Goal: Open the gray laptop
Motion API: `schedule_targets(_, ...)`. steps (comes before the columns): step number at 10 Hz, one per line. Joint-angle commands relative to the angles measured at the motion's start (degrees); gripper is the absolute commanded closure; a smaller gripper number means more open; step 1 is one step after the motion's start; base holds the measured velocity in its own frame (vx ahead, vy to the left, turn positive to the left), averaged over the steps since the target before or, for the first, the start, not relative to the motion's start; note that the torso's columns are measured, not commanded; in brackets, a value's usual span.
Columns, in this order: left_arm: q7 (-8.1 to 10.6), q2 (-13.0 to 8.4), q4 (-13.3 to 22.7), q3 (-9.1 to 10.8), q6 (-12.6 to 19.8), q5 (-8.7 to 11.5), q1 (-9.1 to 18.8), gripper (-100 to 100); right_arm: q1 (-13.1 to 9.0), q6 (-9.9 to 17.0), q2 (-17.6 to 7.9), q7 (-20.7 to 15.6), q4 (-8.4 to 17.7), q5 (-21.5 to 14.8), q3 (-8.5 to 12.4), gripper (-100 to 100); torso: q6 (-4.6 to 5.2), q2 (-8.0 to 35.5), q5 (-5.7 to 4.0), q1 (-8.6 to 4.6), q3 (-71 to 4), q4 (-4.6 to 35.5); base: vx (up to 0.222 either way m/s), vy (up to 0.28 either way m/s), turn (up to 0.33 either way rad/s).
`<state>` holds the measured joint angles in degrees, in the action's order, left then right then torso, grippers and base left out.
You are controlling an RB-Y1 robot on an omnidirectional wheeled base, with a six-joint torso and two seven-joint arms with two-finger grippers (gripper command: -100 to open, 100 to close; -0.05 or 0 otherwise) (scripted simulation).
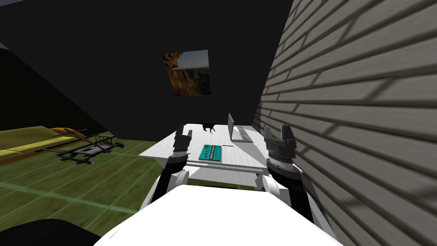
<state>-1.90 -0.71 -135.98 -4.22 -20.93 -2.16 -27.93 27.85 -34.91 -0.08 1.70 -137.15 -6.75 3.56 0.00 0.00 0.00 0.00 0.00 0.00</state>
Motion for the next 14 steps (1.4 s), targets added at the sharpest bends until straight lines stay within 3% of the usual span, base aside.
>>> schedule_targets(1,0.0,0.0,0.0,0.0,0.0,0.0,0.0,0,0.0,0.0,0.0,0.0,0.0,0.0,0.0,0,0.0,2.32,0.0,0.0,-4.67,2.35,0.0,0.0,0.0)
schedule_targets(9,0.0,0.0,-0.02,0.0,-0.01,0.0,0.0,0,0.0,0.0,0.0,0.0,-0.02,0.0,0.0,0,0.0,35.39,0.0,0.0,-70.73,35.37,0.0,0.0,0.0)
schedule_targets(10,0.0,0.0,-0.02,0.0,-0.01,0.0,0.0,0,0.21,0.46,-1.95,-0.04,0.62,-0.58,0.34,-100,0.0,39.62,0.0,0.0,-79.19,39.6,-0.018,0.015,0.017)
schedule_targets(11,0.0,0.0,0.0,0.0,0.0,0.0,0.0,0,0.43,0.93,-3.45,-0.08,1.22,-1.17,0.69,-100,0.0,41.62,0.01,0.04,-83.1,41.5,-0.037,0.034,0.02)
schedule_targets(14,0.0,0.0,0.01,-0.01,0.0,0.0,0.0,0,1.54,3.18,-8.58,-0.3,3.92,-4.0,2.33,-100,0.0,42.33,0.01,0.01,-84.52,42.28,-0.055,0.045,0.03)
